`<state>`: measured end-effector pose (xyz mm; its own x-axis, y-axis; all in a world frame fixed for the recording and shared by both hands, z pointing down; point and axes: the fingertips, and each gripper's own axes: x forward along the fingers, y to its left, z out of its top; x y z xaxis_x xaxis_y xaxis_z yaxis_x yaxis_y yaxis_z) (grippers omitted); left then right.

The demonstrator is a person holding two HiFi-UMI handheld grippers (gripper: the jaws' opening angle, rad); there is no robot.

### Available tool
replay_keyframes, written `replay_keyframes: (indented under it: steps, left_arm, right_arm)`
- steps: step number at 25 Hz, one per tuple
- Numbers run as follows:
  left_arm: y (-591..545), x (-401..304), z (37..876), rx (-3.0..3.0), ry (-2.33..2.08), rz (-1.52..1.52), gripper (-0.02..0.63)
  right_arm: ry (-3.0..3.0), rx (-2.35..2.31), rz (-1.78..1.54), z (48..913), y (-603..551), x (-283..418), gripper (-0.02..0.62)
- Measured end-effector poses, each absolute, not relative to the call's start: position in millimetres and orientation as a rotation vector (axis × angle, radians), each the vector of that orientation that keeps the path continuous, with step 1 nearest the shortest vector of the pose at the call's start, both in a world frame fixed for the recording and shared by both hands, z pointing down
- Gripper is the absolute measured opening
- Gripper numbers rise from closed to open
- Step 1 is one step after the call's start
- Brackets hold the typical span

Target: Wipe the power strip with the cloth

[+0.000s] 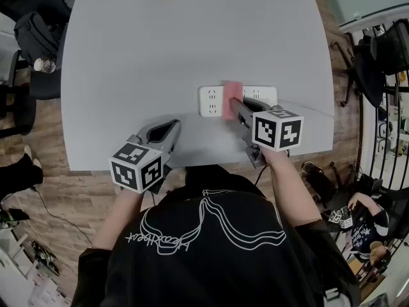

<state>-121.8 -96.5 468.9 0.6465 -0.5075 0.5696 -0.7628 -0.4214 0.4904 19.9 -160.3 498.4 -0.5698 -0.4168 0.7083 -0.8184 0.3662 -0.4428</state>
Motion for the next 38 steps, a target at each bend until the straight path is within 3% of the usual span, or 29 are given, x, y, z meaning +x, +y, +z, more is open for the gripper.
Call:
replay_keyframes:
  steps: [24, 38]
  left_arm:
    - [-95.8, -63.6, 462.2, 2.168, -0.892, 0.478, 0.014]
    - [-95.0, -72.0, 464.2, 2.151, -0.906, 0.476, 0.014]
  right_arm:
    - [-2.007, 1.321, 0.98, 493.8, -158.5, 152.2, 0.058]
    - [-1.977, 1.377, 0.875, 482.2, -163.0, 165.6, 0.048]
